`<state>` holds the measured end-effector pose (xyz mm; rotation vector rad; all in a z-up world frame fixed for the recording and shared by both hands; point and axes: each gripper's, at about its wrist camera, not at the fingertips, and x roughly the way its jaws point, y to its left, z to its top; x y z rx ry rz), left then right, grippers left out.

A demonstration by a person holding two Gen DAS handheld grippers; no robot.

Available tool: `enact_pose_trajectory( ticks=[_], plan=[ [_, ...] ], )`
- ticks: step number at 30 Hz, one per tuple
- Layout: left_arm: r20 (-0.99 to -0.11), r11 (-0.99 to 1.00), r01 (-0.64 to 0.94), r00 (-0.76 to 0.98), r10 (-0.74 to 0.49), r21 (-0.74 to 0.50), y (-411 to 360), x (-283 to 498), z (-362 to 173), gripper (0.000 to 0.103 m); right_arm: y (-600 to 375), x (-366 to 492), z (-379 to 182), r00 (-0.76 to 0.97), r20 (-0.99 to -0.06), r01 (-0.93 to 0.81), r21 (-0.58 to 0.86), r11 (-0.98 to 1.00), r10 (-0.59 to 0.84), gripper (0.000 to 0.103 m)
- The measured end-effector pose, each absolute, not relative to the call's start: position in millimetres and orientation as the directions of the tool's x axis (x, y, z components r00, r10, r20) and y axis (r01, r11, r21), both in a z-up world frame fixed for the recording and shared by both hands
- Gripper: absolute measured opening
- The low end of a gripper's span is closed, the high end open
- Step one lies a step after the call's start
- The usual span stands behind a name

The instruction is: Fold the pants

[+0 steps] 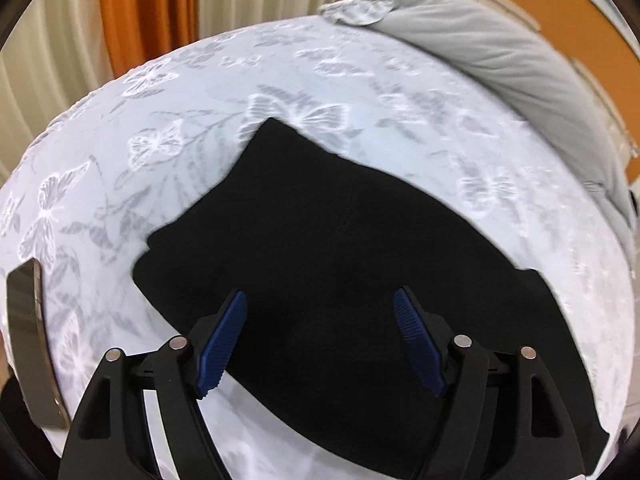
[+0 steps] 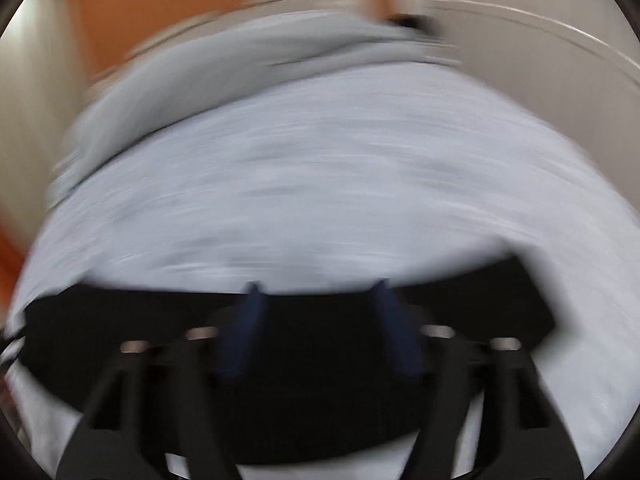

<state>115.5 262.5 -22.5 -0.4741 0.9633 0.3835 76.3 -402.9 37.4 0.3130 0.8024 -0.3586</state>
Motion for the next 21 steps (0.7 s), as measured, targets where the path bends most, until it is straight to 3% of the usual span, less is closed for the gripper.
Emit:
enact_pose_trajectory(
  ticks=[3, 6, 11, 15, 17, 19, 21],
  plan=[
    [-0.835, 0.86, -0.462, 0.545, 0.081, -0.218, 236, 110, -15, 0.077, -479, 39, 21, 0.619, -0.757, 0.524, 0.2, 0.828, -0.209, 0.064],
    [-0.834, 0.884, -0.404, 0.552, 0.03, -0.235, 202, 104, -15, 0.079, -518, 20, -13, 0.585, -0.802, 0.573, 0.303, 0.761, -0.121, 0.065],
    [-0.834, 0.919, -0.337, 0.551, 0.017, -0.204, 157, 106, -22, 0.079, -526, 24, -36, 0.624, -0.78, 0.505, 0.449, 0.737, 0.048, 0.064],
    [-0.838, 0.944, -0.3, 0.543, 0.05, -0.138, 138, 109, -29, 0.079, -517, 36, -42, 0.621, -0.783, 0.499, 0.425, 0.755, 0.03, 0.065],
    [-0.842, 0.942, -0.301, 0.537, 0.04, -0.147, 139, 111, -31, 0.079, -514, 42, -41, 0.619, -0.785, 0.508, 0.422, 0.751, 0.022, 0.046],
    [-0.846, 0.934, -0.309, 0.533, 0.013, -0.18, 147, 112, -32, 0.079, -513, 49, -40, 0.654, -0.753, 0.504, 0.499, 0.706, 0.066, 0.02],
    [-0.847, 0.925, -0.321, 0.532, 0.0, -0.202, 155, 112, -32, 0.079, -503, 53, -24, 0.695, -0.717, 0.49, 0.522, 0.698, 0.048, 0.018]
  ],
)
